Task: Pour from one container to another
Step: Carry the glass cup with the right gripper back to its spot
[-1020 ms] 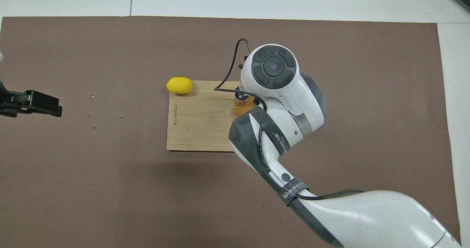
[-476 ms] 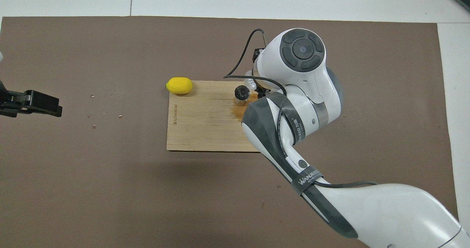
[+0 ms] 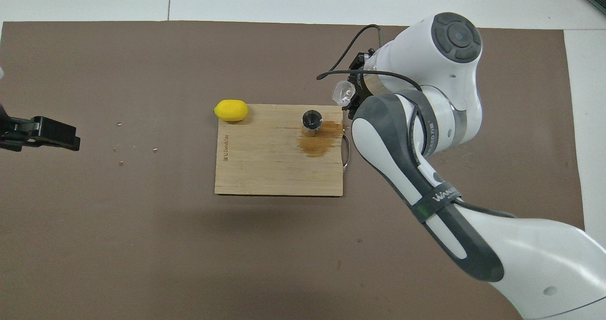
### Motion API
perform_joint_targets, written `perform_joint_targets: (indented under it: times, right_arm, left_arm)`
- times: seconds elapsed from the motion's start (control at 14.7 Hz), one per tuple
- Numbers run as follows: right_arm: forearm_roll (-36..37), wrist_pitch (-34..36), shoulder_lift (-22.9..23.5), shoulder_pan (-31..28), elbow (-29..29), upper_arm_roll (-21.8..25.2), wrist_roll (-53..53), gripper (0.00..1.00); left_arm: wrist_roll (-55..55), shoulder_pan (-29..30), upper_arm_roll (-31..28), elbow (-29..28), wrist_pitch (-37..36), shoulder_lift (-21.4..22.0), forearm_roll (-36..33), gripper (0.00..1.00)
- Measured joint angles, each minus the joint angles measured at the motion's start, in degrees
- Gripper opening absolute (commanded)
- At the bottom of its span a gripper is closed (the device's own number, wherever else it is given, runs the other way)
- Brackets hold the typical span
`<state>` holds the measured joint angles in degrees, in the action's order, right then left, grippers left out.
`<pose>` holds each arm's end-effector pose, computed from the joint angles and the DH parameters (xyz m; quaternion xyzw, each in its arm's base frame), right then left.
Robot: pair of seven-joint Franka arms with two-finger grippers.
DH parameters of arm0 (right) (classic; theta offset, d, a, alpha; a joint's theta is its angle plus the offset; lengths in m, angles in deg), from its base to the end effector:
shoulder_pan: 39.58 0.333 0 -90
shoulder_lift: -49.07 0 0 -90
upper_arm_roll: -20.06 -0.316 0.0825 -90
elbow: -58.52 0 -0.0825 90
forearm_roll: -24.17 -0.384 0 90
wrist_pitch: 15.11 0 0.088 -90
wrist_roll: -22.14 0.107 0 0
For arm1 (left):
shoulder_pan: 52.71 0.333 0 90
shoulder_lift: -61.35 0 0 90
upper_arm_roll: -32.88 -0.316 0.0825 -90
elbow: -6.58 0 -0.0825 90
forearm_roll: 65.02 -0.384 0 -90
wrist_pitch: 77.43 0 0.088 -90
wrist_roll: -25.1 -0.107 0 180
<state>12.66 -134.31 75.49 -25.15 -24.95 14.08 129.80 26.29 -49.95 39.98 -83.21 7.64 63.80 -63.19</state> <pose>0.6643 0.2446 0.4377 -0.6822 0.7176 0.0666 0.1231 0.5305 -0.0455 0.6419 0.9993 -0.0284 -0.0206 0.0123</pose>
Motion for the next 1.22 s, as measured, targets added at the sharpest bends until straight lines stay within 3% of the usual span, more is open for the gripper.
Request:
perform_joint_targets:
  times: [0.27, 0.75, 1.22]
  right_arm:
    - [-10.12, 0.13, -0.24, -6.33, -3.90, 0.07, -8.37, 0.00]
    - [-25.70, 0.13, -4.56, -17.99, -18.75, 0.13, -29.97, 0.00]
    - [-30.74, 2.19, -4.78, -24.95, -25.91, 0.12, -44.30, 0.00]
  left_arm:
    - [0.00, 0.00, 0.00, 0.00, 0.00, 0.00, 0.00, 1.00]
    - [0.00, 0.00, 0.00, 0.00, 0.00, 0.00, 0.00, 1.00]
    - [0.00, 0.00, 0.00, 0.00, 0.00, 0.00, 0.00, 1.00]
